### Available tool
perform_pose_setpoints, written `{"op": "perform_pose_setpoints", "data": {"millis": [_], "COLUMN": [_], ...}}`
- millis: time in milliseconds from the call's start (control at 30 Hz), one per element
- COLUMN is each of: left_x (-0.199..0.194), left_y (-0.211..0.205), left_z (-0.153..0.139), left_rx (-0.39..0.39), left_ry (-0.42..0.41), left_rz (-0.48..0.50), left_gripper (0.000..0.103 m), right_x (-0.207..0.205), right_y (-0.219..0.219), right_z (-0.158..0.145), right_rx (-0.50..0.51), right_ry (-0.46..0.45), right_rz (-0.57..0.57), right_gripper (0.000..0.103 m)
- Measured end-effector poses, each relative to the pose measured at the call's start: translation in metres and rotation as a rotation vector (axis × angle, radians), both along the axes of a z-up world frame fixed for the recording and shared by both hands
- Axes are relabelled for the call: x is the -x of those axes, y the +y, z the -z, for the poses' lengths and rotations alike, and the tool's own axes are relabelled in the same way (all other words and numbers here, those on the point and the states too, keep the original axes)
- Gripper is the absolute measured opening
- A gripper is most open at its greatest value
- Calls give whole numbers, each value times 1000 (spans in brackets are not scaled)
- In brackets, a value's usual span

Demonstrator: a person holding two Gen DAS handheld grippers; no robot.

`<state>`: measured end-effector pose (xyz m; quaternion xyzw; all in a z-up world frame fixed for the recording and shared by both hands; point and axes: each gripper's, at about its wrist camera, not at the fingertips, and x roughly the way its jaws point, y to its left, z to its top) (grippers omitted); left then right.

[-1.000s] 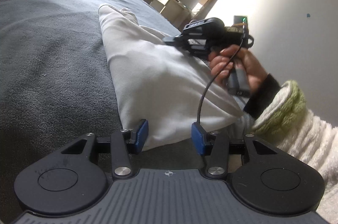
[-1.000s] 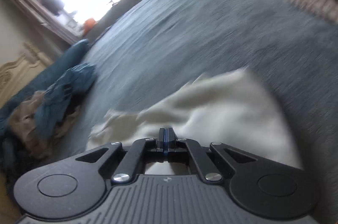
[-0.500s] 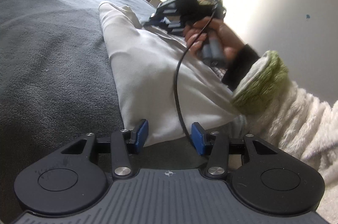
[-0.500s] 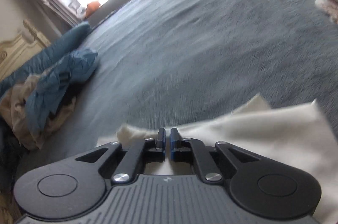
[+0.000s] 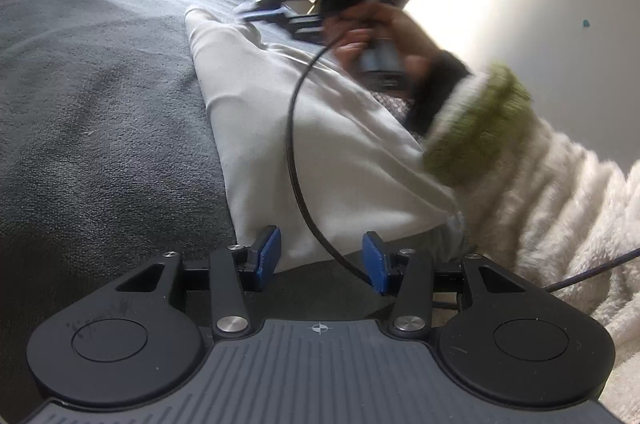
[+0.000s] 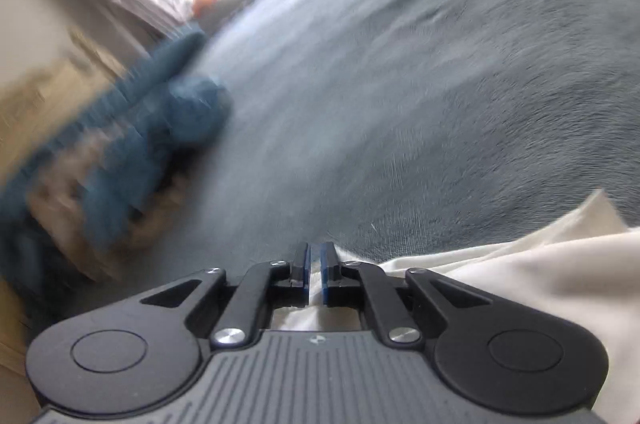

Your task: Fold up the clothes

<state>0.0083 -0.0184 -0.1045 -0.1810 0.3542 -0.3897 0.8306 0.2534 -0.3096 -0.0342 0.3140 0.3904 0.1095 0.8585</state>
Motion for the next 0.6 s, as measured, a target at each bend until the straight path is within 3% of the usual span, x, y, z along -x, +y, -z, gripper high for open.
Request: {"op": "perform_pose_setpoints", "data": {"millis": [67, 133, 233, 267, 333, 367, 500, 600], "left_x": [-2, -3, -2, -2, -1, -1, 0, -2], "left_y": [1, 1, 0, -2, -5, -6, -11, -14], "left_z": [0, 1, -1, -2, -3, -4, -7, -7], "left_rx": [4, 5, -4, -10, -24, -33, -64, -85], "left_ry": [3, 5, 7, 7, 5, 3, -3, -6], "left_rz": [5, 10, 7, 4, -3, -6, -10, -12], "left_gripper": [46, 46, 46, 46, 46, 46, 46, 46], "right_x": [29, 51, 59, 62, 56, 54, 63, 93], "right_y": [-10, -15, -31, -36, -66, -84, -128, -115], "right_z": [-17, -22, -2, 5, 16, 16, -9, -27], "right_rx": [45, 48, 72, 80, 22, 8, 139, 109], "right_ry": [-57, -56, 54, 91, 77, 65, 4, -83], "right_rz": [-34, -103, -119, -124, -65, 32, 267, 165], "right_gripper": [11, 15, 15, 4, 0, 0, 7, 7]}}
